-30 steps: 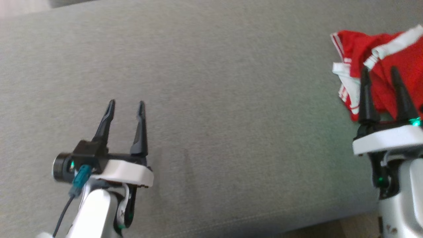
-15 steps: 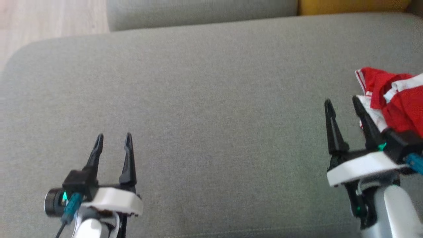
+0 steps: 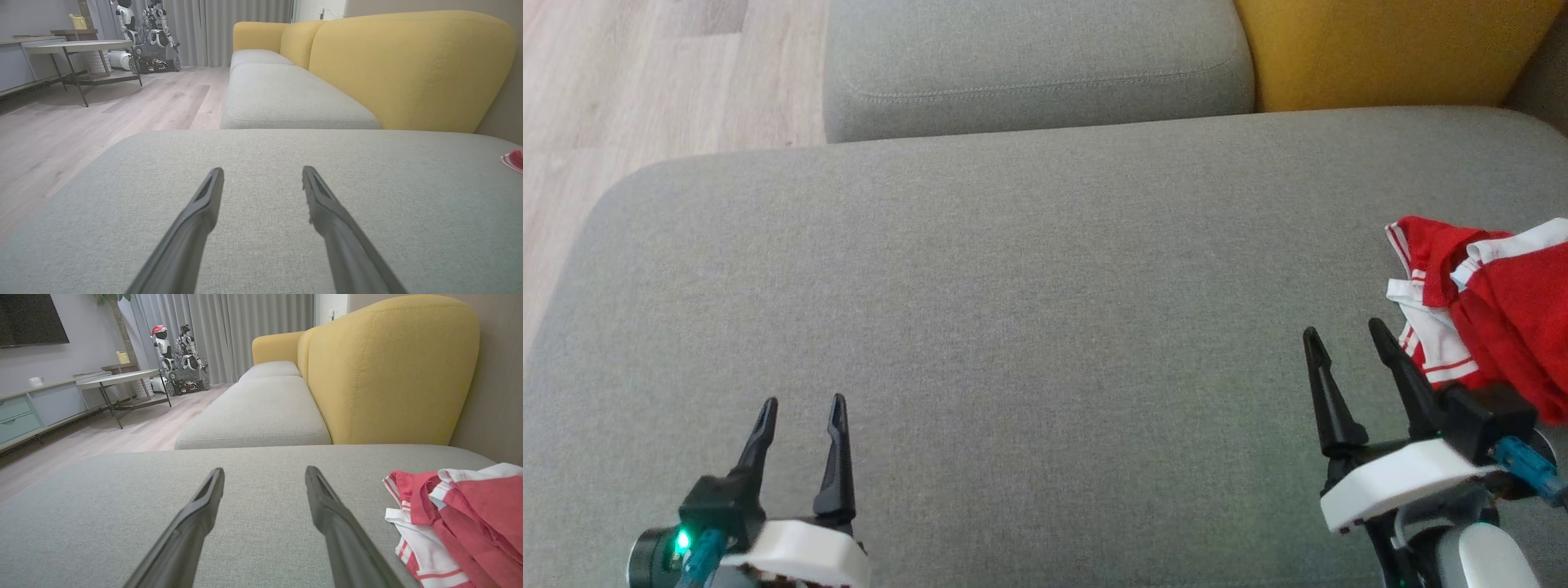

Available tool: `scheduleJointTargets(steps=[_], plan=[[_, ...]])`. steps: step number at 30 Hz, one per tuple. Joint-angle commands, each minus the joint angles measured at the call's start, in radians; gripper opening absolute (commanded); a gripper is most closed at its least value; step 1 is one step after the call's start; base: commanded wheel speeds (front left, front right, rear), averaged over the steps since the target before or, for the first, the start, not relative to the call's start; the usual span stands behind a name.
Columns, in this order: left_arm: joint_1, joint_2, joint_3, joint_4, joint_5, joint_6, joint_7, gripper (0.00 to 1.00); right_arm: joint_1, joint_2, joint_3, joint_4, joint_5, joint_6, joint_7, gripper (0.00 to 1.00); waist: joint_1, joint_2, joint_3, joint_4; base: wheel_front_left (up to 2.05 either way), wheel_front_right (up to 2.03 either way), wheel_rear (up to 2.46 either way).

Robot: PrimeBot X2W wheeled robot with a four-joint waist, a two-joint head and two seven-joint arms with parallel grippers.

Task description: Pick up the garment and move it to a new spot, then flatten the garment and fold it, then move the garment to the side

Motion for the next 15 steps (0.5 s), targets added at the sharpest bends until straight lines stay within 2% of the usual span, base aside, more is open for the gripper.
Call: scheduleJointTargets(steps=[1, 15], plan=[[-0.032, 0.022, 0.034, -0.039, -0.002, 0.009, 0.004, 1.00, -0.024, 0.003, 0.018, -0.045, -0.013, -0.001, 0.005, 1.00, 0.0001, -0.0001, -0.006, 0.000, 0.00, 0.00, 0.00], [-0.014, 0.037, 0.021, -0.053, 0.004, 0.020, 0.016, 1.00, 0.009, 0.009, -0.004, -0.061, -0.036, -0.001, 0.019, 1.00, 0.0001, -0.0001, -0.020, -0.003, 0.00, 0.00, 0.00]])
